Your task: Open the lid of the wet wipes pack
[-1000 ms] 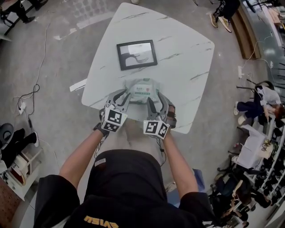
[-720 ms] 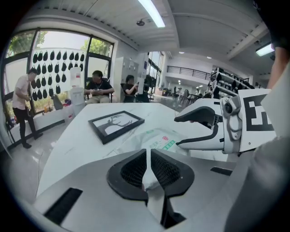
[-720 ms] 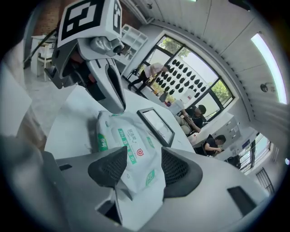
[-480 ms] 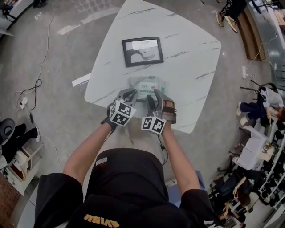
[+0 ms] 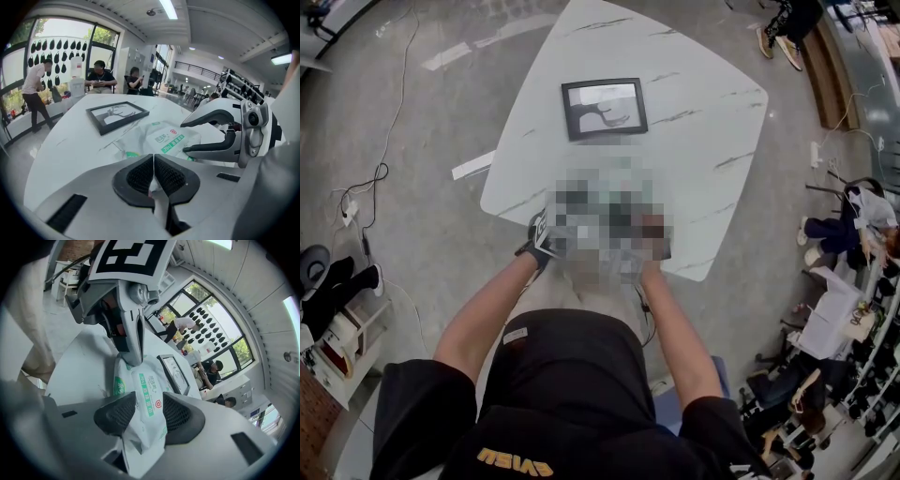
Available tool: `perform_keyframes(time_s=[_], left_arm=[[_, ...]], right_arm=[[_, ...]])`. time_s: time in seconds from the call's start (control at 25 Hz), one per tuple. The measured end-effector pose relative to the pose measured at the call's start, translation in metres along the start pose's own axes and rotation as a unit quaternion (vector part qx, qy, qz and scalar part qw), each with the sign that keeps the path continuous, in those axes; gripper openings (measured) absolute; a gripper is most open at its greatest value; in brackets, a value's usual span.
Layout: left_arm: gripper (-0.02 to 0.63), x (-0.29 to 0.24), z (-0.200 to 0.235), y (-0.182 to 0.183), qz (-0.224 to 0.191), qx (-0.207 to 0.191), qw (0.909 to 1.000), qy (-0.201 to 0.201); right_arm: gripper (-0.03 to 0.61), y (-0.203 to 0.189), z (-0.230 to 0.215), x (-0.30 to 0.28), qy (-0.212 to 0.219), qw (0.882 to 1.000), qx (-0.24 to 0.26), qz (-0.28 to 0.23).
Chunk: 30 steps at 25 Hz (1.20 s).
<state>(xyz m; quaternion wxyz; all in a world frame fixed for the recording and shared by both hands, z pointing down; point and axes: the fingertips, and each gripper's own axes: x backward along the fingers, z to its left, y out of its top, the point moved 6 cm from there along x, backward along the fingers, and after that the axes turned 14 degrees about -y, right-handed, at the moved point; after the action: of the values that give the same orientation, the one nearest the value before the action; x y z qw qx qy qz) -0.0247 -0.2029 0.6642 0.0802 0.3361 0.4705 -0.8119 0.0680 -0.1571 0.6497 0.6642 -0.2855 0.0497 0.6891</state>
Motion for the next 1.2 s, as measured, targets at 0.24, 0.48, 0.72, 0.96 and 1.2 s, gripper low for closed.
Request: perform_keyframes(time_s=[0.24,0.48,0.72,0.96,1.2], left_arm=[[0.018,-0.006,0.004,-0.001,-0.017,0.034,0.9991,-0.02],[0.018,-0.001,0.006,-0.003,0.026,0.013,0.9994,-0.018],[0.018,-0.004,0.007,0.002,0.037,0.037,0.9978,-0.041],[0.018,-0.006,0.007,0.003,0.045,0.039,0.9973,-0.043],[0.018,-0.007,0.004,0.004,0.066,-0.003,0.9973,-0.031]], right_arm=[[0.121,-0.003,0.006,-0.001,0.012,1.0,0.025,0.001],[0.078,0.006,0.016,-0.001,0.021,0.999,0.043,-0.002],[0.005,0.005,0.022,-0.002,0.029,0.998,0.055,0.02],[0.008,0.005,0.021,-0.002,0.032,0.997,0.062,0.029],[0.011,0.008,0.018,-0.003,0.041,0.996,0.057,0.046]])
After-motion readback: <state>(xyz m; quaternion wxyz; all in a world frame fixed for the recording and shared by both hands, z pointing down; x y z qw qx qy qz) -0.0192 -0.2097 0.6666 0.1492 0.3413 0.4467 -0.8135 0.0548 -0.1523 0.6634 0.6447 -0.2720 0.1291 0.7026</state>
